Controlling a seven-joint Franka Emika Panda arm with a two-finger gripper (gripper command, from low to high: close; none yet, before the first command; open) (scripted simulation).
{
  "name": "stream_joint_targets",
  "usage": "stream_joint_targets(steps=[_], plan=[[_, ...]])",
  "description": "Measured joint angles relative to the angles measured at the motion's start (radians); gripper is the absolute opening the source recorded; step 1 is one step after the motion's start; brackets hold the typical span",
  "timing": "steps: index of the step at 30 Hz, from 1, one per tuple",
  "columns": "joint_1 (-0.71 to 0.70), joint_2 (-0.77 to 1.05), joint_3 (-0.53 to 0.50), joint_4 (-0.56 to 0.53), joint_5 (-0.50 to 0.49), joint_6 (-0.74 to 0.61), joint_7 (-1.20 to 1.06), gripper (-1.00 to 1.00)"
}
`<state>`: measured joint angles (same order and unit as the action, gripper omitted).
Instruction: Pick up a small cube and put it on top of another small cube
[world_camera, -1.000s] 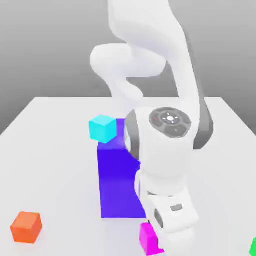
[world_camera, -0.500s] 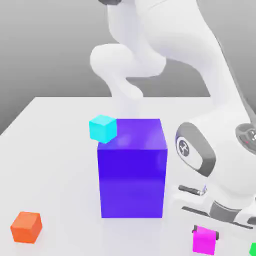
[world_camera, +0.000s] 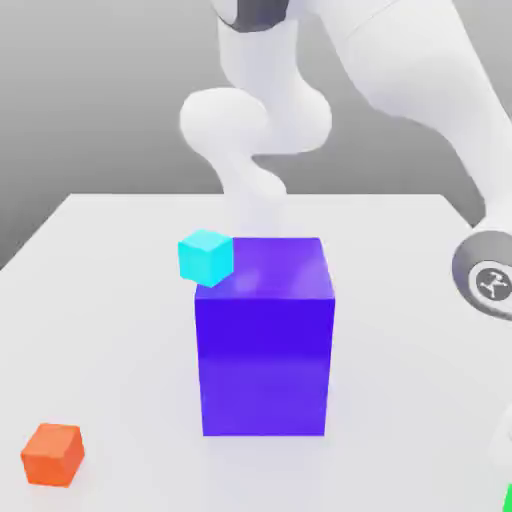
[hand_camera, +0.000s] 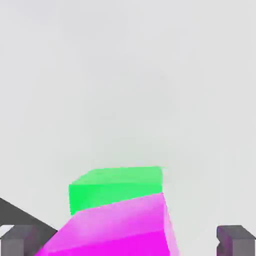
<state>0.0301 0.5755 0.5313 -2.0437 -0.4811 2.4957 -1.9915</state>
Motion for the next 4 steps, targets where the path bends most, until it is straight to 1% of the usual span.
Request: stream_joint_targets(steps=[1,2,4], plan=[[0.005,0.016,-0.007,0.002,-0.012,0.012,0.006,1.0],[-0.001,0.004,0.002,0.001,-0.003,0.003,-0.002,1.0],[-0.029,-0.055,0.041,-0.006,0.043,-0.043,-0.032,1.0]])
